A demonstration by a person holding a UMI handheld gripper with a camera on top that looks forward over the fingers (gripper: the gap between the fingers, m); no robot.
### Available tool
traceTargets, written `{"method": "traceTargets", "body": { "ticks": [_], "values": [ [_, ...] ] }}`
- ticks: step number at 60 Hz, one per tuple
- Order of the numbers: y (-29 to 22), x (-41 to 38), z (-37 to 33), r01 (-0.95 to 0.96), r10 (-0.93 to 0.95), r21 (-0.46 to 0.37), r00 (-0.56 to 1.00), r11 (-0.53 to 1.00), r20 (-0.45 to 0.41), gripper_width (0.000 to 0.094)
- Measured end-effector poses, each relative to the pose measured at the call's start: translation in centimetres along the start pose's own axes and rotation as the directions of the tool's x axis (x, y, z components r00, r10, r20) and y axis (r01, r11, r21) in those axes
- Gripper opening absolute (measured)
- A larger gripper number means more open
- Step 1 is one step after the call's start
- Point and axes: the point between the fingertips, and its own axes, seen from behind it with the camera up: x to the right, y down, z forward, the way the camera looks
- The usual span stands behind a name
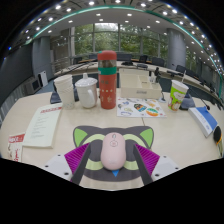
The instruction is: Arrange mouse
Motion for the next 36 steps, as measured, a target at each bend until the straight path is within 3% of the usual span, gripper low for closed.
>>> {"method": "traceTargets", "body": {
  "ticks": [17, 36],
  "values": [
    [-2.5, -0.2, -14.3, 0.014, -0.013, 0.017, 0.998, 1.000, -0.065, 0.0853],
    [-1.5, -1.5, -29.3, -0.002, 0.012, 0.066, 0.989, 0.998, -0.145, 0.0862]
  ]
}}
